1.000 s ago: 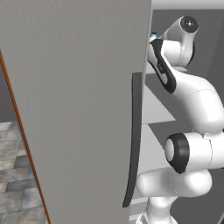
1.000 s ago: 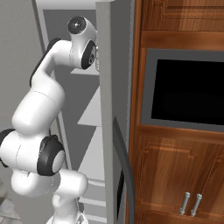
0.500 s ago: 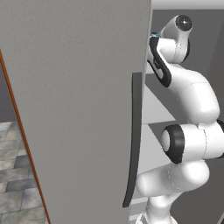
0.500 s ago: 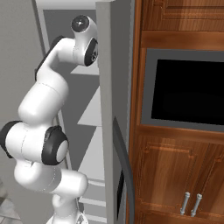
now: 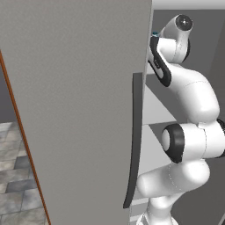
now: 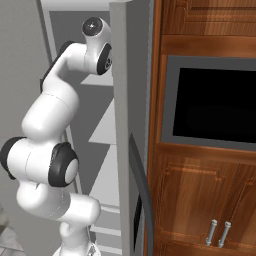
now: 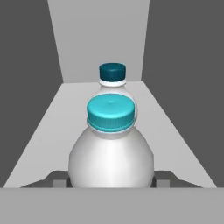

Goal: Take the bottled waters from the counter and place them in the freezer to freeze. Close the freezer door after placing the bottles.

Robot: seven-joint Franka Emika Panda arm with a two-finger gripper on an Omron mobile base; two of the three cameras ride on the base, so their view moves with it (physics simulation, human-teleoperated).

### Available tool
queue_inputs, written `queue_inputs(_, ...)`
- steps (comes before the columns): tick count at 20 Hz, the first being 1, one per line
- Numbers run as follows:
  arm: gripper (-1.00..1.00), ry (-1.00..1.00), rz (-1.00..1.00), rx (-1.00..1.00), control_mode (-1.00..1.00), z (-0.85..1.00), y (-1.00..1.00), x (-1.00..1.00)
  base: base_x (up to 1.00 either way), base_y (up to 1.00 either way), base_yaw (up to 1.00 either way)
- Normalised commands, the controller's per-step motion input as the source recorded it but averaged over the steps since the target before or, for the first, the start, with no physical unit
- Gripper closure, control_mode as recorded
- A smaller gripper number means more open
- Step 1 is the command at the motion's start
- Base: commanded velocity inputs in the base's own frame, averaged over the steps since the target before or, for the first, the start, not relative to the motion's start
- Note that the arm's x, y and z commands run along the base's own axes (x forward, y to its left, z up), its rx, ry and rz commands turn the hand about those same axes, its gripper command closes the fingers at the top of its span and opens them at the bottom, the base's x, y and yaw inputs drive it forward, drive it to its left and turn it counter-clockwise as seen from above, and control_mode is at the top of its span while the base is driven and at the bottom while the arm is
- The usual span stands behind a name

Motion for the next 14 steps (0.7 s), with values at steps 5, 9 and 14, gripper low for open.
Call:
queue_inputs(5, 1.00, 0.00, 0.00, 0.00, -1.00, -0.13, 0.00, 0.00, 0.00, 0.00, 0.00)
queue_inputs(9, 1.00, 0.00, 0.00, 0.00, -1.00, -0.01, 0.00, 0.00, 0.00, 0.00, 0.00)
queue_inputs(14, -1.00, 0.00, 0.00, 0.00, -1.00, -0.01, 0.00, 0.00, 0.00, 0.00, 0.00)
